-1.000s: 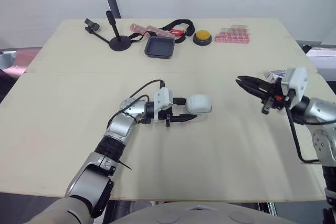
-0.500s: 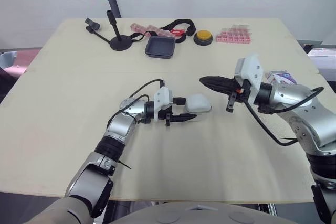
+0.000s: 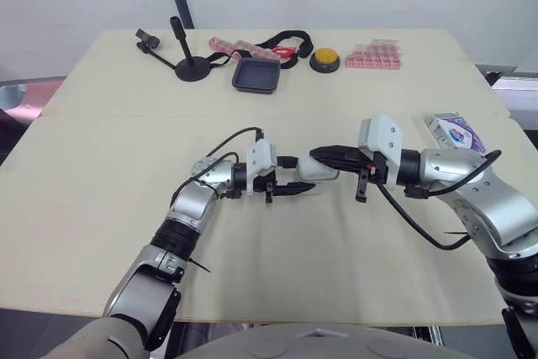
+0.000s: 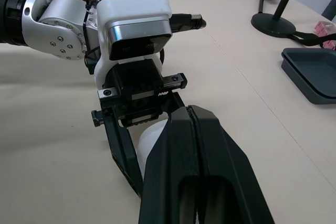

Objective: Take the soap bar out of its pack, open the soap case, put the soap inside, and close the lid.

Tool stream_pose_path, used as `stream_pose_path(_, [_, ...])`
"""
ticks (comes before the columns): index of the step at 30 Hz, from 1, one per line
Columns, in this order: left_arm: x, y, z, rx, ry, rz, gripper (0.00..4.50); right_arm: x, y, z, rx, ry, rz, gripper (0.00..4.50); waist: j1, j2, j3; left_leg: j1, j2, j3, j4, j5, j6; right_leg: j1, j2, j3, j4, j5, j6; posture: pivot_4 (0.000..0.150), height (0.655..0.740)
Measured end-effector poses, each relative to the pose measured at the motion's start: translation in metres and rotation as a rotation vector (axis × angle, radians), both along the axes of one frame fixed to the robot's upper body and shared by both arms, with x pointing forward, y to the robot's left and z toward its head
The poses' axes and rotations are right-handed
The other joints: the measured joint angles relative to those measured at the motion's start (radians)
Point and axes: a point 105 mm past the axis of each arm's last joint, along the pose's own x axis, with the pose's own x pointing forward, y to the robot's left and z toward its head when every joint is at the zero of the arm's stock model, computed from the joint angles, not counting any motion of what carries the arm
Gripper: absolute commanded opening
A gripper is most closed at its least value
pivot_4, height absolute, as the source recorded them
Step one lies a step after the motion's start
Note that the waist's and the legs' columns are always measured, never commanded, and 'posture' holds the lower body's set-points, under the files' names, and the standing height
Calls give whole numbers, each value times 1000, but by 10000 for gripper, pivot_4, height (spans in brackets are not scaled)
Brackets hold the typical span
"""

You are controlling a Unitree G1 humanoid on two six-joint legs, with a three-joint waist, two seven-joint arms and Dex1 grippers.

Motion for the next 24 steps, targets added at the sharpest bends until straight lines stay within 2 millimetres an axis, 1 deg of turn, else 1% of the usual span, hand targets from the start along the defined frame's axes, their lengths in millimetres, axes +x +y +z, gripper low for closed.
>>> stream_pose_path(4, [0, 0, 0, 0, 0, 0, 18667, 0, -2, -5, -12, 12, -10, 298, 0, 0, 0, 0, 0, 0, 0, 0, 0, 0, 0, 0, 0, 0, 0, 1500, 7400])
stream_pose_path(14, [0, 0, -1, 1, 7, 7, 18667, 0, -4, -9, -12, 26, -25, 298, -2, 0, 0, 1, 0, 0, -3, 0, 0, 5, -1, 0, -3, 0, 0, 1500, 7400])
stream_pose_path(20, [0, 0, -3, 3, 14, 12, 18667, 3, -6, -13, -13, 70, -61, 298, -4, 0, 0, 8, 0, 1, -8, 1, -1, 13, -2, 0, -10, 0, 0, 1500, 7400])
stream_pose_path(24, [-1, 1, -3, 3, 13, 12, 18667, 7, -7, -12, -7, 88, -91, 298, -4, -1, 0, 10, -1, 1, -12, 1, -2, 15, -2, 0, -12, 0, 0, 1500, 7400])
